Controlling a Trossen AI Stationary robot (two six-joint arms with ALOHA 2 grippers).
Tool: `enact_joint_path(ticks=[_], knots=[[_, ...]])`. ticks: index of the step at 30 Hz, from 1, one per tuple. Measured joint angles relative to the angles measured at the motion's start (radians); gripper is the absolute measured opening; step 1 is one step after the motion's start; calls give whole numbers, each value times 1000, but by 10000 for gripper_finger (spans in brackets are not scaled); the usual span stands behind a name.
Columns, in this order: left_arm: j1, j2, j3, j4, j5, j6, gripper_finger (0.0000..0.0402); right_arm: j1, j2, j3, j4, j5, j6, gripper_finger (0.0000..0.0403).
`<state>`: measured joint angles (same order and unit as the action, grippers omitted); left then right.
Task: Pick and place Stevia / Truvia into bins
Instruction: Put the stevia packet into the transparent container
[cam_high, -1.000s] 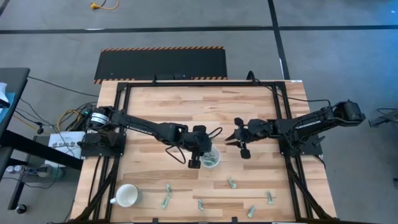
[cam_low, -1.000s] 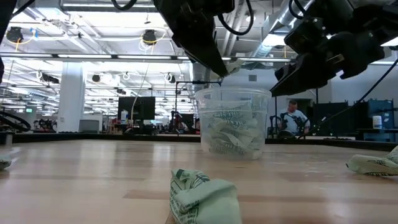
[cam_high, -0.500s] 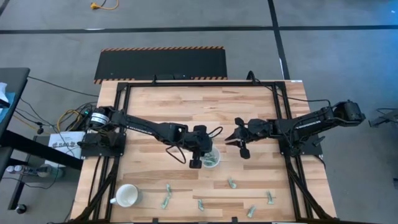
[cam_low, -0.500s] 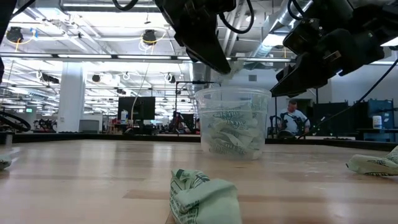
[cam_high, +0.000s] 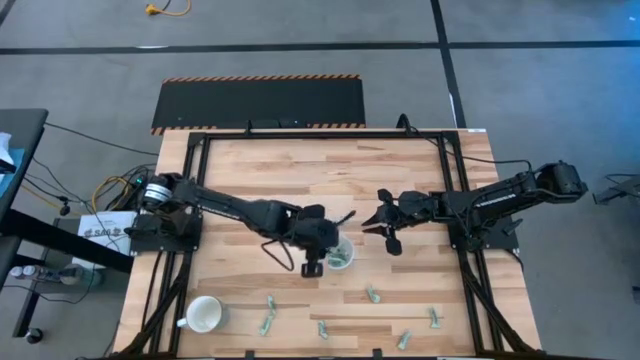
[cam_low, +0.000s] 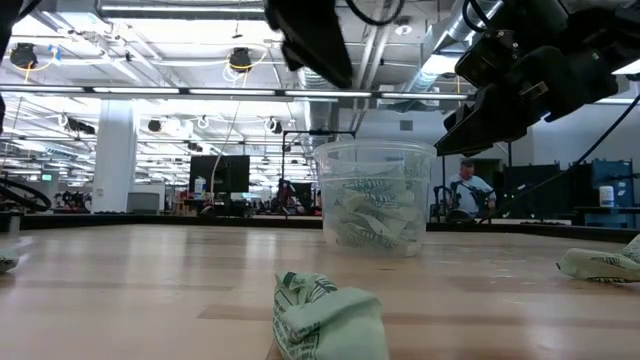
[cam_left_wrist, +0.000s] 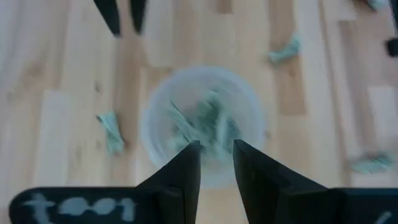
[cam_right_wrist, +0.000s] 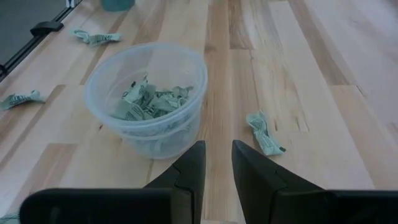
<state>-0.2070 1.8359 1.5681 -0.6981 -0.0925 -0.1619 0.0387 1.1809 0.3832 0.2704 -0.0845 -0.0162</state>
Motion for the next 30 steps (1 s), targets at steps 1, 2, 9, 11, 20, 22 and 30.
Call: enact_joint_path(ticks=[1,2,9,11,20,22,30], knots=[[-13,0,20,-46,0,-21,82,0,0,0,0,0,0,71],[-29,0,37,-95,0,-44,80,0,0,0,0,0,0,71],[-185,0,61,-294,-20,-213,67,0,0,0,0,0,0,71],[-239,0,58,-326,-68,-241,64,0,0,0,0,0,-1,71],[-448,19,45,-276,-178,-461,62,0,0,0,1,0,-7,71],[-472,33,46,-238,-159,-522,62,0,0,0,2,-1,-11,71],[-519,93,43,-292,51,-868,62,0,0,0,6,-1,-11,71]])
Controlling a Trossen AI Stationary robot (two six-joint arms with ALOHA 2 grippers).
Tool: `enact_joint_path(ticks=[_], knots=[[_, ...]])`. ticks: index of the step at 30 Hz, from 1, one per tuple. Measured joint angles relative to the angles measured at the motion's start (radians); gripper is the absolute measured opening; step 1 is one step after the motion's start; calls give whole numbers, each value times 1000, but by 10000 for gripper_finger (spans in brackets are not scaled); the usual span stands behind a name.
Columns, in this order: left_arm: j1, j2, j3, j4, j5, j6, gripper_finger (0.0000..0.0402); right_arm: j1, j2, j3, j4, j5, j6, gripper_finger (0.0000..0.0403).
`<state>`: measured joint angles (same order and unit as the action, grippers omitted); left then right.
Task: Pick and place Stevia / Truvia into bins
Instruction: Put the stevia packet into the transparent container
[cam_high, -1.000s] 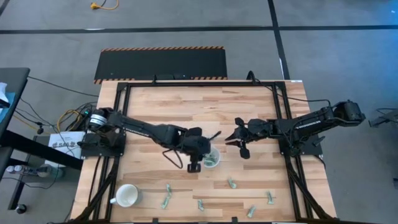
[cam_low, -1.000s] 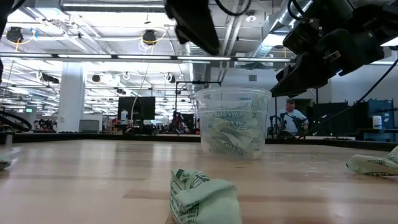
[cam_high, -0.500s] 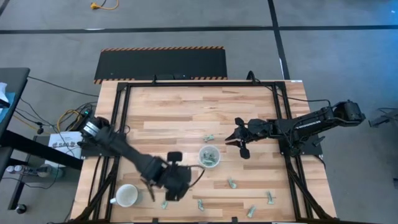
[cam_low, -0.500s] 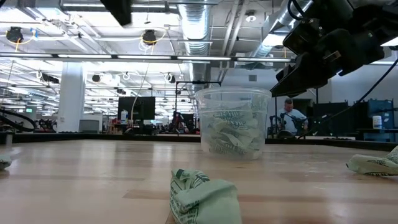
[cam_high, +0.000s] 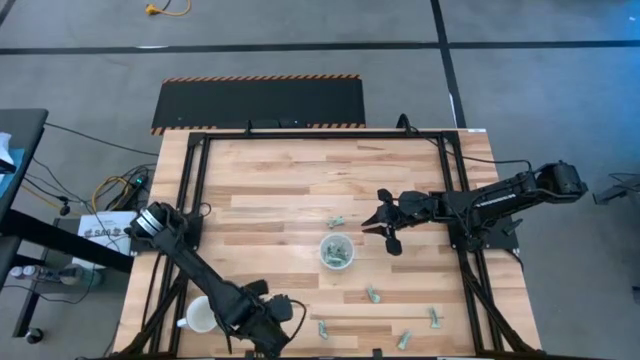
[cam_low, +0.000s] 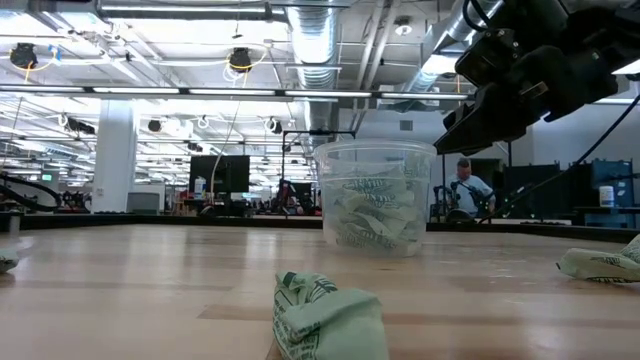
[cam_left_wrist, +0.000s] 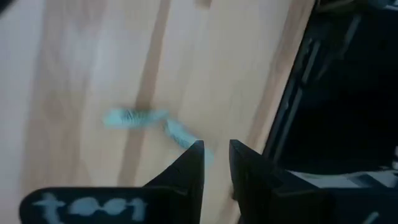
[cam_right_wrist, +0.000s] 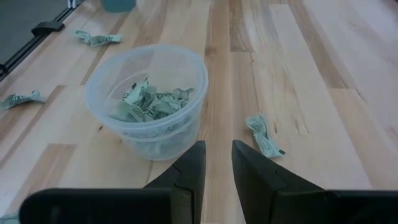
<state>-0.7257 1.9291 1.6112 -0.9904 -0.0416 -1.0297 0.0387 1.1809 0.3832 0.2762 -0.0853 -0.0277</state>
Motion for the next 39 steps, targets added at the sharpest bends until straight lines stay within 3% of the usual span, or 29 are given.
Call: enact_joint_path(ticks=[11,25,39], knots=[[17,5,-81,12,61,-46,72,-1,0,0,-1,4,-7,71],[25,5,-179,92,76,-146,161,-1,0,0,-6,4,-9,71],[19,4,-306,304,89,-166,170,-1,0,0,-1,5,-43,71]])
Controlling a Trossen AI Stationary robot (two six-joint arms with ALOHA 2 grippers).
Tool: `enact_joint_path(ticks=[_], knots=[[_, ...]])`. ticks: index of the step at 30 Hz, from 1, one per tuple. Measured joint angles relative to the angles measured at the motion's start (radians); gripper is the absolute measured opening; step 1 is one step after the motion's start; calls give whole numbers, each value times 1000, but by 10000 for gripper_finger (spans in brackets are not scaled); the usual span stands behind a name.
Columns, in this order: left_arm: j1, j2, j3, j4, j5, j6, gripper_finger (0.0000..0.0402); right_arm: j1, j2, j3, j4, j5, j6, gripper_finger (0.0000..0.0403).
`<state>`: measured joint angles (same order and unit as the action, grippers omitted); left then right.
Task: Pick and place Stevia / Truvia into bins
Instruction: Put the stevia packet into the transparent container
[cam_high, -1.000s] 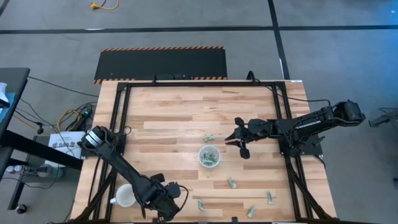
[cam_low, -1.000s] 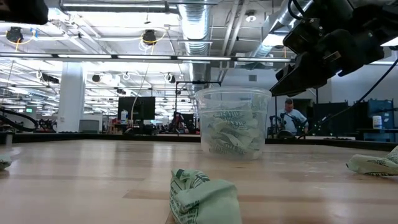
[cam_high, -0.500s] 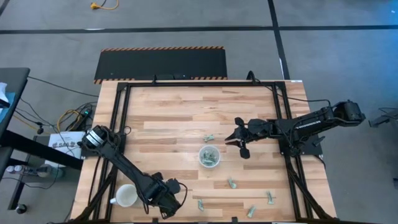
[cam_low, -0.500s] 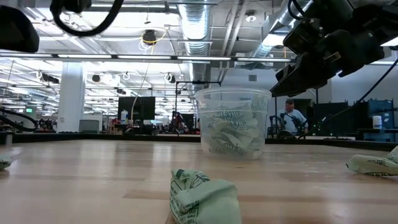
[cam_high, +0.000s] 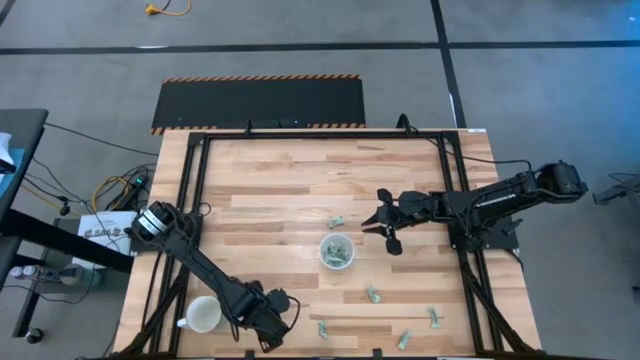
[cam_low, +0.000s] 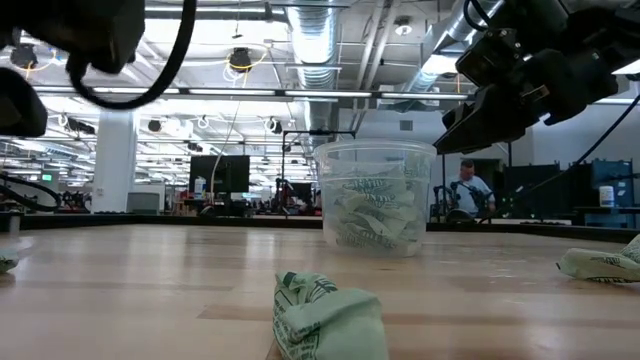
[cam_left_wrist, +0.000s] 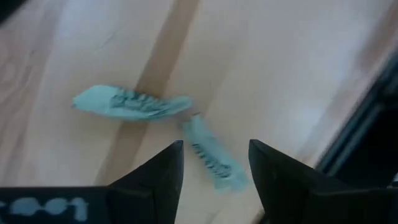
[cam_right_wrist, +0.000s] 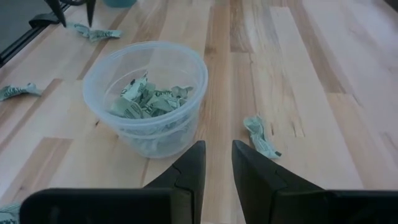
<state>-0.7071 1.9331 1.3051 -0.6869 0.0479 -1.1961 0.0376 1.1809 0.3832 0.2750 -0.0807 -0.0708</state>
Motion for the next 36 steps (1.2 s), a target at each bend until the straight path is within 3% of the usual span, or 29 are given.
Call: enact_joint_path(ticks=[9,14,19,32,36], knots=[[0,0,-45,16,-2,-19,170,0,0,0,3,0,-1,71],[9,0,-45,-56,-34,-20,158,0,0,0,3,0,0,71],[22,0,-45,-125,-36,-19,127,0,0,0,3,0,0,71],[23,0,-45,-108,-29,89,12,0,0,0,3,0,0,71],[23,-3,-41,-110,-26,88,4,0,0,0,3,0,0,71]])
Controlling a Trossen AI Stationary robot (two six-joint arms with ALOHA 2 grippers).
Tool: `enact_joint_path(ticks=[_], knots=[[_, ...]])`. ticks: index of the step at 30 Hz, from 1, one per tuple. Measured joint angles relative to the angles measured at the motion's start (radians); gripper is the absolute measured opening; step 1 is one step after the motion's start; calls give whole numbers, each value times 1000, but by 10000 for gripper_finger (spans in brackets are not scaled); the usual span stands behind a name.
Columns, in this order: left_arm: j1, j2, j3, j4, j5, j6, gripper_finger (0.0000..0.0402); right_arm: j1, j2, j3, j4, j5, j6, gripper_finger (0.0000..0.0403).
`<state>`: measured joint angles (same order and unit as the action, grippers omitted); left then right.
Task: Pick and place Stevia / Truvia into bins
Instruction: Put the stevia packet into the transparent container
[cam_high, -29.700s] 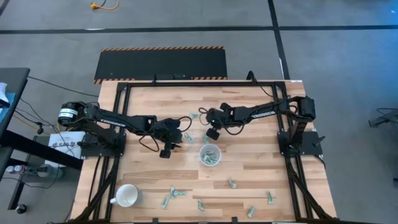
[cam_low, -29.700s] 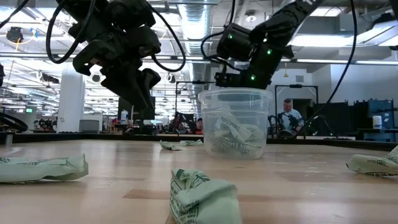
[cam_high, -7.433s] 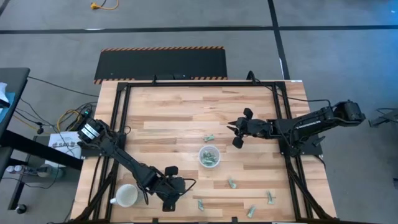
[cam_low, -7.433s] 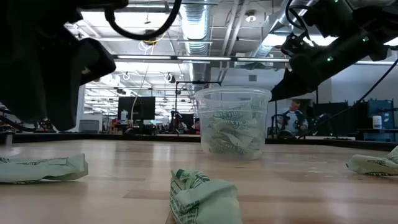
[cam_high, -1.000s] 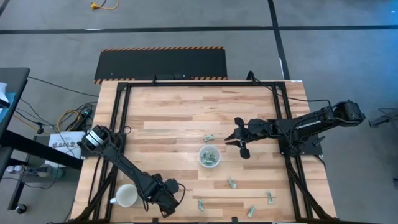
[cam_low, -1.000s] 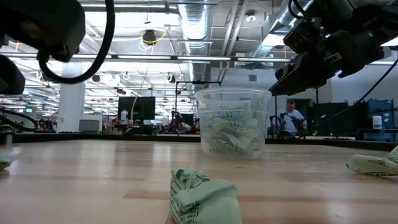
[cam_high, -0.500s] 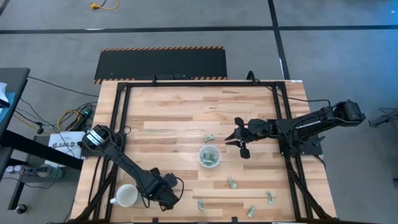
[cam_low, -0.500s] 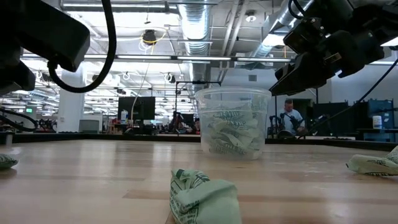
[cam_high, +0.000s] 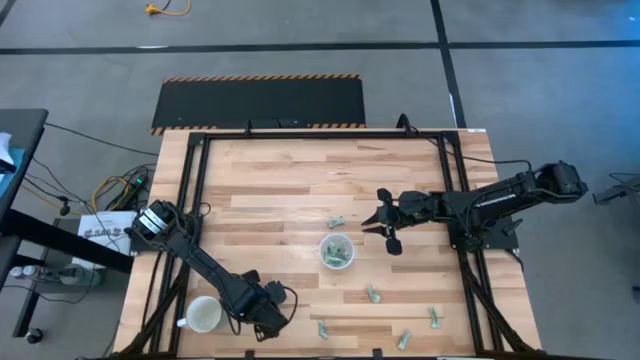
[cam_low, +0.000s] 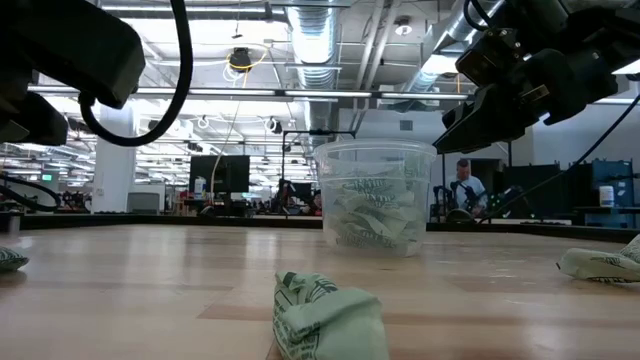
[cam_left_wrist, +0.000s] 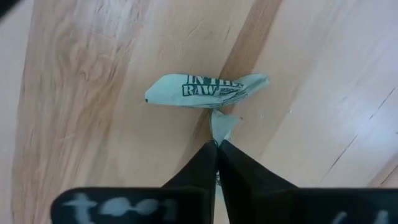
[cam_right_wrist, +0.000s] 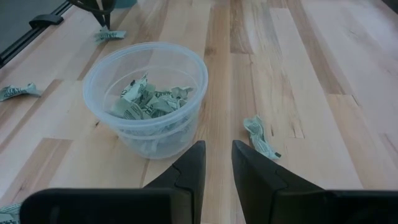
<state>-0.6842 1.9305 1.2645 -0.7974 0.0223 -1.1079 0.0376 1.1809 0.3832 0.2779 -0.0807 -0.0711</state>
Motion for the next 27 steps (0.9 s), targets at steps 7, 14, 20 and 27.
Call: enact_joint_path(ticks=[7,14,20,27], knots=[[0,0,96,-116,-10,4,1,0,0,0,0,0,0,71],[0,0,243,-385,-177,72,1,0,0,0,0,0,0,71],[1,-2,329,-424,-423,303,2,0,0,0,0,0,0,71],[0,-2,342,-346,-562,559,2,0,0,0,0,0,3,71]])
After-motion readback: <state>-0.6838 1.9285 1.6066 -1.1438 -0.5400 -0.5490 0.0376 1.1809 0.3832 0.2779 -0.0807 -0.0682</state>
